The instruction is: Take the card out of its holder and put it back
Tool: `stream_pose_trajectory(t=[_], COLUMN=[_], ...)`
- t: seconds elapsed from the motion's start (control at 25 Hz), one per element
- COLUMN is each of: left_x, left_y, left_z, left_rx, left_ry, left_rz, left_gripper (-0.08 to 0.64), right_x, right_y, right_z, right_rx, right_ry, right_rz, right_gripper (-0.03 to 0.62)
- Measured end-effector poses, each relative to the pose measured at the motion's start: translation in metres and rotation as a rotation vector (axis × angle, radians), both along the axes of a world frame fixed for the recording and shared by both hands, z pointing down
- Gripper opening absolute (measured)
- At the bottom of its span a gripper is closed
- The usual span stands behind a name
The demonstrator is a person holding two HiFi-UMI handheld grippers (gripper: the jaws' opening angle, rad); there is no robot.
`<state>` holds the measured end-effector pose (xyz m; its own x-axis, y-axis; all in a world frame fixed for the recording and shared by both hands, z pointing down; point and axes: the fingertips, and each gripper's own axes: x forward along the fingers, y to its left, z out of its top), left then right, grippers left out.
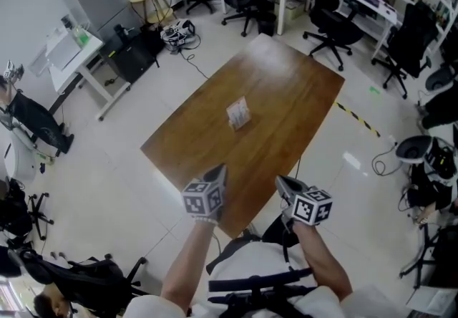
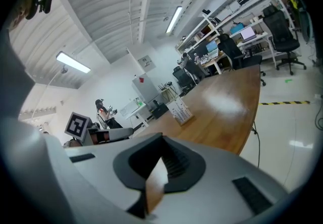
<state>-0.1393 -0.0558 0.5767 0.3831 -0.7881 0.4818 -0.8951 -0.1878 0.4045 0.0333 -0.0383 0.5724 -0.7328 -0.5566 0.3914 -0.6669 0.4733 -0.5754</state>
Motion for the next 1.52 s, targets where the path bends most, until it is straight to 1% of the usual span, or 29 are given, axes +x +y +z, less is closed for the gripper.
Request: stream_pose_trajectory(t=[0.16,0.44,0.52,0.64,0.72,0.88,0.92,1.0,1.08,1.16,1.28,1.4,1.52], left_x=[-0.004,-0.021,-0.021,-0.017,-0.018,-0.017,-0.017,-0.016,-0.016,-0.019,-0.021,-0.017,-0.008], left_y=[-0.013,-0.051,-0.067,-0.091,-0.106,-0.133,-0.140,-0.152,-0.165,-0.180,-0.200,-0.218,-0.229], left_z=[-0.002,0.013,0.016,0.014,0.013,0.024,0.028,0.039,0.047,0.052,0.059,0.064,0.072], left_rx=[0.006,-0.012,-0.011,0.015,0.026,0.013,0.004,-0.015,-0.022,-0.019,-0.015,-0.013,-0.027], left_ry=[-0.004,-0.046,-0.062,-0.083,-0.093,-0.098,-0.097,-0.100,-0.111,-0.115,-0.113,-0.118,-0.140], left_rz=[0.006,0.014,0.022,0.045,0.060,0.096,0.105,0.125,0.141,0.149,0.177,0.227,0.276], left_gripper=[0.000,0.000,0.000,0.000,0.000,0.002,0.014,0.122,0.129,0.170,0.198,0.199,0.199], right_x=[-0.003,0.000,0.005,0.007,-0.002,-0.023,-0.028,-0.034,-0.037,-0.039,-0.045,-0.050,-0.054], right_y=[-0.006,-0.010,-0.020,-0.040,-0.055,-0.086,-0.092,-0.102,-0.111,-0.120,-0.133,-0.148,-0.162], right_z=[-0.005,0.007,0.004,-0.004,-0.012,-0.020,-0.021,-0.020,-0.017,-0.012,-0.007,-0.005,-0.001], right_rx=[0.004,-0.019,-0.003,0.031,0.047,0.075,0.079,0.080,0.076,0.068,0.058,0.063,0.065], right_ry=[0.008,0.013,0.009,0.018,0.013,0.003,0.002,0.002,0.004,0.008,0.016,0.030,0.035], right_rz=[-0.015,-0.024,-0.019,-0.025,-0.037,-0.058,-0.066,-0.079,-0.086,-0.090,-0.095,-0.098,-0.095], right_gripper=[0.000,0.000,0.000,0.000,0.000,0.000,0.000,0.000,0.000,0.000,0.000,0.000,0.000])
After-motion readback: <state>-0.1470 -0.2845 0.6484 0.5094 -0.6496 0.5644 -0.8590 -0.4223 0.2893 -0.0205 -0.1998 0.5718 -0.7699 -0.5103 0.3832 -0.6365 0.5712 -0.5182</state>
